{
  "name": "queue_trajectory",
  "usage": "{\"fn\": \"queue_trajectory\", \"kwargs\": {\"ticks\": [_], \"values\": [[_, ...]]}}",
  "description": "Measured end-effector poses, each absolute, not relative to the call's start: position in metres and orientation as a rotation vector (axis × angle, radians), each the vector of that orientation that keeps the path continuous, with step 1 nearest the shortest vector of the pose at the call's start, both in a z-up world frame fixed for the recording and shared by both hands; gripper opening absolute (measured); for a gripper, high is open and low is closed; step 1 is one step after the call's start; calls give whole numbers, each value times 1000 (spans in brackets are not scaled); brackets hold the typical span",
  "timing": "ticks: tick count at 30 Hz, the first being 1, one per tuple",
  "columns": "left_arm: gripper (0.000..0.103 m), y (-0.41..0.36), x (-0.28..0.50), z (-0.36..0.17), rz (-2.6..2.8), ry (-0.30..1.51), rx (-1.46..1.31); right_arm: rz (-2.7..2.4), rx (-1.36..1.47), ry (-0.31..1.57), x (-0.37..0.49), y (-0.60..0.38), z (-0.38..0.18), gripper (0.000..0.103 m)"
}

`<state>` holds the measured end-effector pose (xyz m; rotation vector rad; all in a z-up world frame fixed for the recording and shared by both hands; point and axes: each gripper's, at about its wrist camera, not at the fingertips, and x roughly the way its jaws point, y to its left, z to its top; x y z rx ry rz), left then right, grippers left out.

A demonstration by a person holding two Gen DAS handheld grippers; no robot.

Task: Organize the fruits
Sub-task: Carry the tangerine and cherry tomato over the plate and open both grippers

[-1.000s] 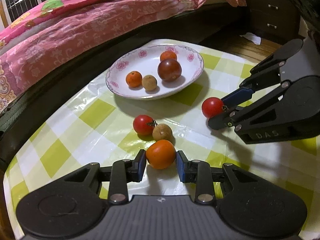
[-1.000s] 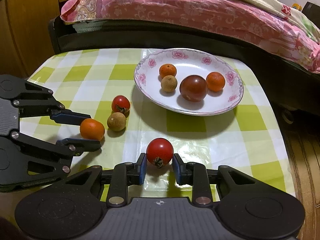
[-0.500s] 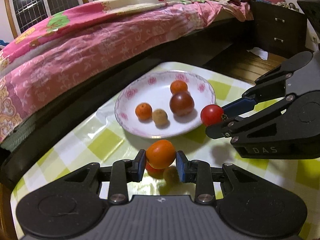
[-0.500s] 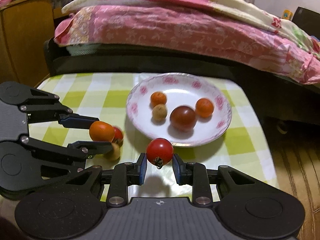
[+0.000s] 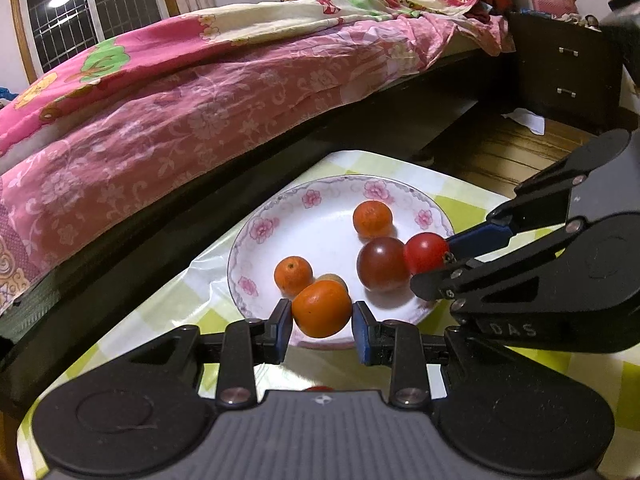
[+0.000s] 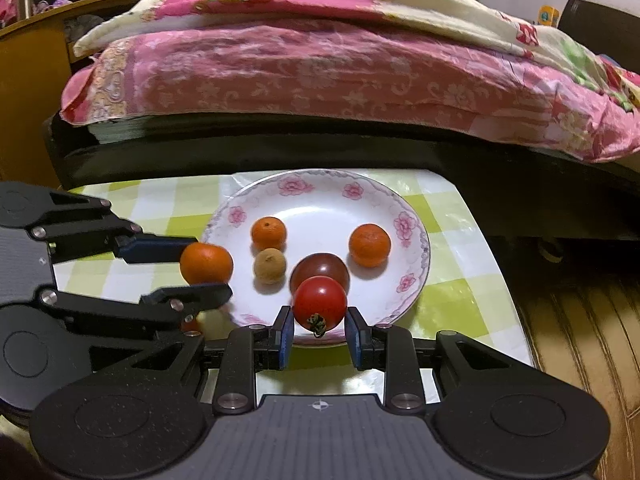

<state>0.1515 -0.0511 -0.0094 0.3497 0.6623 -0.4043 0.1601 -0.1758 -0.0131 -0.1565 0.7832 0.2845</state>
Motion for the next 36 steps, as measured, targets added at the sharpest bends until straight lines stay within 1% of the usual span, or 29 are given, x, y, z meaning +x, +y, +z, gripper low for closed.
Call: {"fn": "queue_trajectory", "kwargs": {"ticks": [26, 32, 36], "values": [[40, -56, 178, -31, -408, 705, 371, 265, -123, 800, 189, -178, -31, 24], [47, -55, 176, -28, -412, 696, 369, 263, -112, 779, 187, -179, -28, 27], [49, -51, 173, -21, -406, 679, 362, 261, -104, 771, 188, -180, -27, 30]]}}
